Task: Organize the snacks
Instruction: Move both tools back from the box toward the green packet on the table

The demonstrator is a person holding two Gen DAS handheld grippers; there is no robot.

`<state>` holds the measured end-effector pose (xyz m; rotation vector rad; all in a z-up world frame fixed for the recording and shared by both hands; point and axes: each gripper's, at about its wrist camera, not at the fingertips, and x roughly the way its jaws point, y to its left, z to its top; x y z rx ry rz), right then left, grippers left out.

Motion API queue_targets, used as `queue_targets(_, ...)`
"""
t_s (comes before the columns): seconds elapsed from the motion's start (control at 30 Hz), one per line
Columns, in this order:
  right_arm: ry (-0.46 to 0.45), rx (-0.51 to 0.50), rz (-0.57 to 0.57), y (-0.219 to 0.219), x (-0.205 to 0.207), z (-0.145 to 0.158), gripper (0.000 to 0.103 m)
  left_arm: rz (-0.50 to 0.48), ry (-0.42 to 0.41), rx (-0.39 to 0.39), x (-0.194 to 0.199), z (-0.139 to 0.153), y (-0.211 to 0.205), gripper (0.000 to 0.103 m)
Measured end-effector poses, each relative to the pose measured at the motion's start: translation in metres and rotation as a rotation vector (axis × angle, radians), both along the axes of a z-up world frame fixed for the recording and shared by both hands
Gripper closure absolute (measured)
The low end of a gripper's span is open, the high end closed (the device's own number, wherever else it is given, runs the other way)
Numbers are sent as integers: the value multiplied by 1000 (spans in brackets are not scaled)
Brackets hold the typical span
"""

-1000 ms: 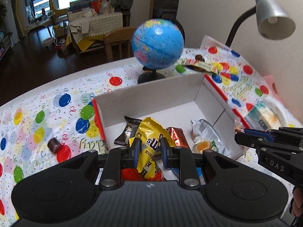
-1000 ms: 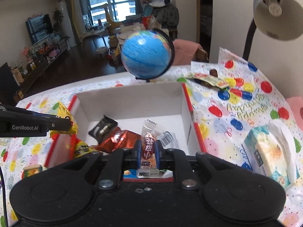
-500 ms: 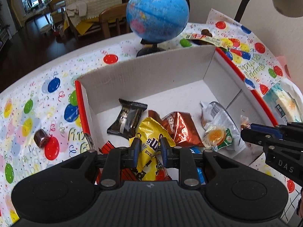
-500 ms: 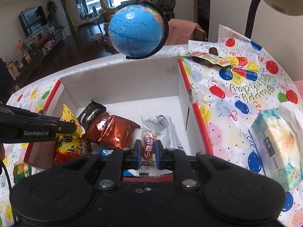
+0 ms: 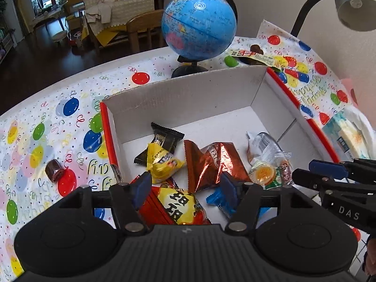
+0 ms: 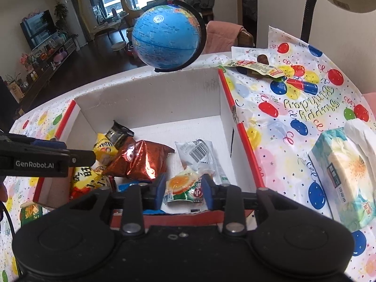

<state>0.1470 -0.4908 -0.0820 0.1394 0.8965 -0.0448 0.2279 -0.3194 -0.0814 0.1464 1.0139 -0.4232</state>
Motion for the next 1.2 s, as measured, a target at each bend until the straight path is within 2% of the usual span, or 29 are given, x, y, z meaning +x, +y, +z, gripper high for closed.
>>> queue_targets(0.2,-34,-1,5,3,-9,14,52,12,-17,-17,-9,13,8,40)
queue_targets(0.27,-48,-4,8,5,-13,20,38,17,-25,-23,-12,18,12,40)
queue_targets(0.47,-88,-21,22,12,-22,38,26,42,-61,-31,-23,33,26,39)
queue_targets(0.57,-108,-24,42,18,-26,46,23,59,-75,-42,-29,40,34,33)
queue_targets(0.73,-141,-23,79,31,-33,59,17,79,-107,-54,-40,53,48,32)
queue_targets(0.9,-190,2,121,46,-41,73,13,107,-131,-72,-51,67,65,25)
queue_targets(1.0,-224,18,139,55,-45,79,1,136,-147,-76,-57,73,78,23)
queue_targets(1.2,-232,29,179,77,-45,84,0,185,-154,-80,-65,78,103,22)
